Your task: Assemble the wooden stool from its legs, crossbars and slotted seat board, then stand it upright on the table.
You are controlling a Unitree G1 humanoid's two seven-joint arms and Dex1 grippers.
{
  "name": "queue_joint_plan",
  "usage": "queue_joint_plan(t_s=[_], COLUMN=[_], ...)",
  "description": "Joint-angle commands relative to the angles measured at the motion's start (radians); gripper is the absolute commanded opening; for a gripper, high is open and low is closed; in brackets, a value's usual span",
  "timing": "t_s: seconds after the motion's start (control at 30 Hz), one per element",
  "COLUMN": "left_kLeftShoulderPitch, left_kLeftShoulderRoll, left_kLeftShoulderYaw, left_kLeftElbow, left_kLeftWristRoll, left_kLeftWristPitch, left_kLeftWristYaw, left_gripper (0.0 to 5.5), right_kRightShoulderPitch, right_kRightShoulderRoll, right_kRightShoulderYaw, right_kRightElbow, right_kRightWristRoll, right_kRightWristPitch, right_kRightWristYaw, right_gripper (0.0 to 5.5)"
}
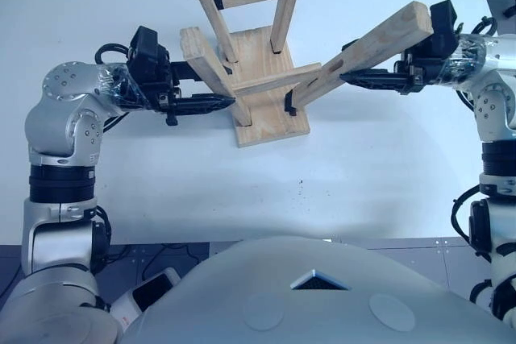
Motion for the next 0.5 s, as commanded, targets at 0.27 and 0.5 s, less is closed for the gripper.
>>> queue_joint_plan(t_s=[0.27,0.5], left_kLeftShoulderPitch=[-0.021,-0.005], left_kLeftShoulderRoll=[-0.004,-0.011], left_kLeftShoulderYaw=[-0.025,-0.024], left_kLeftElbow=[0.002,-0.013], left_kLeftWristRoll=[-0.006,-0.011], left_kLeftWristPitch=[0.007,0.005], left_kLeftWristYaw=[-0.054,-0.055], left_gripper=[2.24,2.24], right_kRightShoulderPitch=[0.031,0.089], right_kRightShoulderRoll=[-0.115,-0.12], right_kRightShoulderYaw=[0.084,0.084], right_kRightElbow=[-0.002,-0.077], right_kRightWristRoll=[-0.08,-0.067], right_kRightWristPitch=[0.066,0.079], right_kRightWristYaw=[0.111,0.087], right_gripper=[2.02,2.02])
